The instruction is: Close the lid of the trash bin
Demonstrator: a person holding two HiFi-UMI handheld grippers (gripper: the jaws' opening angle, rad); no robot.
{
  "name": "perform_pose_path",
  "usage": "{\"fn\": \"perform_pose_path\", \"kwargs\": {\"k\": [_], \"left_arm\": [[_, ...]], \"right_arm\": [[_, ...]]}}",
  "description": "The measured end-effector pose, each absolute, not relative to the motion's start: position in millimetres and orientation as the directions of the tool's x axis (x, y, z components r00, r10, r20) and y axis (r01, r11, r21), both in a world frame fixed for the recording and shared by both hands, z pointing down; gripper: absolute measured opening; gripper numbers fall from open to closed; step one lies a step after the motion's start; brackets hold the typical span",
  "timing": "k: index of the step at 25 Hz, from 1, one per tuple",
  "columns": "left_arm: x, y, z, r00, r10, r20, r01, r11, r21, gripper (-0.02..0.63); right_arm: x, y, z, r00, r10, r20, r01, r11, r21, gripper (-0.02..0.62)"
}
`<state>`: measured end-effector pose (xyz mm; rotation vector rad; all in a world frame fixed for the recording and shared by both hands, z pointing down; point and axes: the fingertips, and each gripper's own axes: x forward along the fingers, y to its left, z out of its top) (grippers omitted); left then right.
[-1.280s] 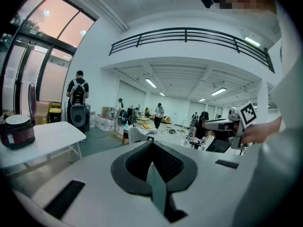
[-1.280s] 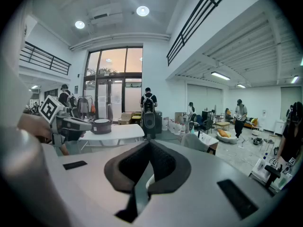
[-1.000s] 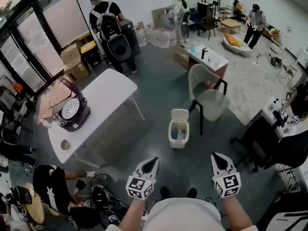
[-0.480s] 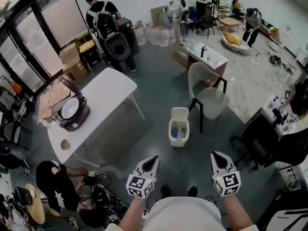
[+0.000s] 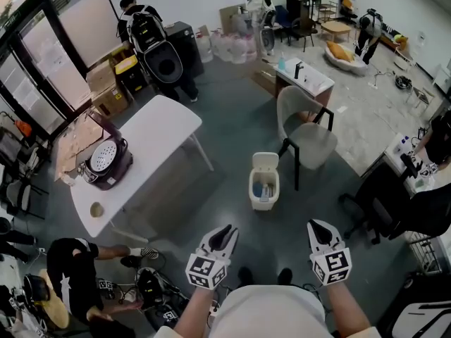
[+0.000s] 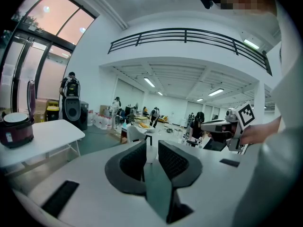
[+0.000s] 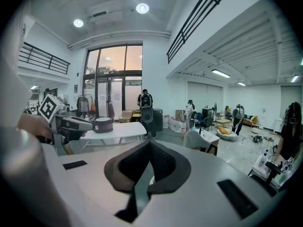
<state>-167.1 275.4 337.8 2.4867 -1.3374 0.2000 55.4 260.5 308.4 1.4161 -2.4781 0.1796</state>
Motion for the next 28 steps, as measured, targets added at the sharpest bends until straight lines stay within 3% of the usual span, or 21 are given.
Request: {"fn": "perform_pose_path", "kwargs": {"k": [10, 28], "left_arm": [[-186, 282, 339, 0.589, -0.763, 0.267, -0.808, -0.551, 0.207, 0.135], [-225, 282, 363, 0.624, -0.725, 0.293, -0.782, -0.581, 0.228, 0.138]], "right_arm": [[32, 267, 315, -0.457, -0.831, 0.318, -0.871, 0.49, 0.03, 0.012], [2, 274, 335, -0.386, -0.847, 0.366, -0.906, 0.423, 0.022, 0.012]]}}
